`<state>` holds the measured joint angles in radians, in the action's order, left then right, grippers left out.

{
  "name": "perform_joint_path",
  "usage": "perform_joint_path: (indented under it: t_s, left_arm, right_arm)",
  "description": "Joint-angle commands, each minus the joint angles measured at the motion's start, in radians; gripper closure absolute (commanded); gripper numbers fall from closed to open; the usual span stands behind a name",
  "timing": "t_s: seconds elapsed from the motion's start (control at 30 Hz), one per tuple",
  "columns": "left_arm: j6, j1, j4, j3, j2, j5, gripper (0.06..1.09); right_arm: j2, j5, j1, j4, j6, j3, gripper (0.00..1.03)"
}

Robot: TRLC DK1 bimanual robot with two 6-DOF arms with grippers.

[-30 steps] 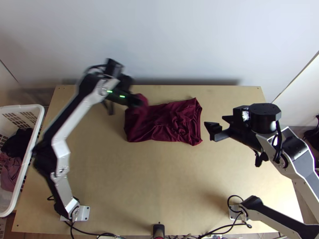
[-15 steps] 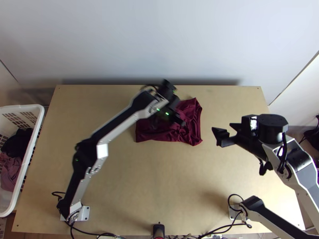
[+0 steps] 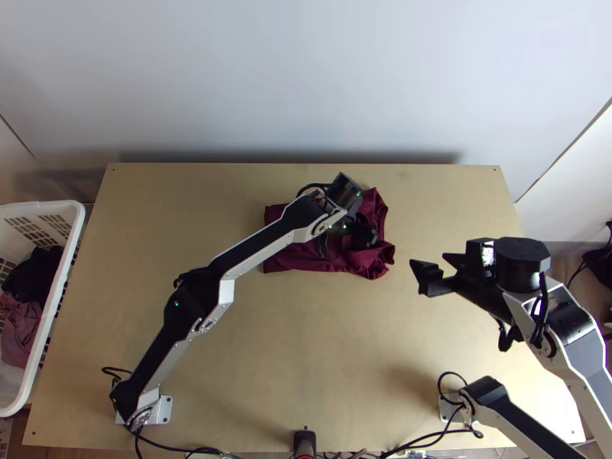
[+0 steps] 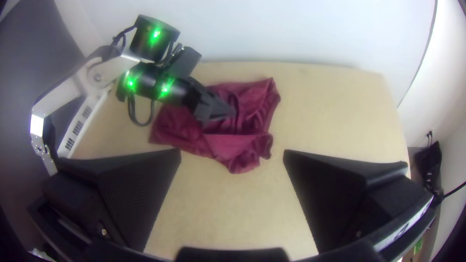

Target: Fold the t-shirt

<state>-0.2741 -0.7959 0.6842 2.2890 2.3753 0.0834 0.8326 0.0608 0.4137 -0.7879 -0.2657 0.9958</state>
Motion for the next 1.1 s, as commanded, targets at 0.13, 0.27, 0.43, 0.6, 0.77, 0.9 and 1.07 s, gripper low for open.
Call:
perform_joint_path:
  t_s: [0.13, 0.27, 0.43, 0.6, 0.77, 0.9, 1.07]
  left_arm:
    - [-0.08, 0.103, -0.006, -0.023, -0.146, -0.042, 0.11]
    - [-0.07, 0.181, 0.048, -0.072, -0.251, -0.042, 0.11]
    - [-0.014, 0.268, 0.21, -0.095, -0.372, -0.034, 0.11]
    - [0.092, 0.322, 0.247, -0.341, -0.561, -0.027, 0.11]
    - [0.145, 0.405, 0.213, -0.634, -0.72, 0.052, 0.11]
    - [0.138, 0.509, 0.175, -0.824, -0.797, 0.171, 0.11]
    - [0.07, 0.566, 0.121, -0.988, -0.82, 0.276, 0.11]
  right_arm:
    - [-0.038, 0.073, -0.004, -0.01, -0.038, -0.075, 0.05]
    - [-0.038, 0.096, 0.005, -0.008, -0.049, -0.079, 0.05]
    - [-0.038, 0.112, 0.04, 0.019, -0.066, -0.117, 0.05]
    - [-0.013, 0.112, 0.096, 0.084, -0.049, -0.155, 0.05]
    - [0.019, 0.112, 0.128, 0.104, -0.046, -0.125, 0.05]
    - [0.026, 0.112, 0.154, 0.09, -0.04, -0.115, 0.05]
    - [0.048, 0.111, 0.178, 0.07, -0.027, -0.097, 0.05]
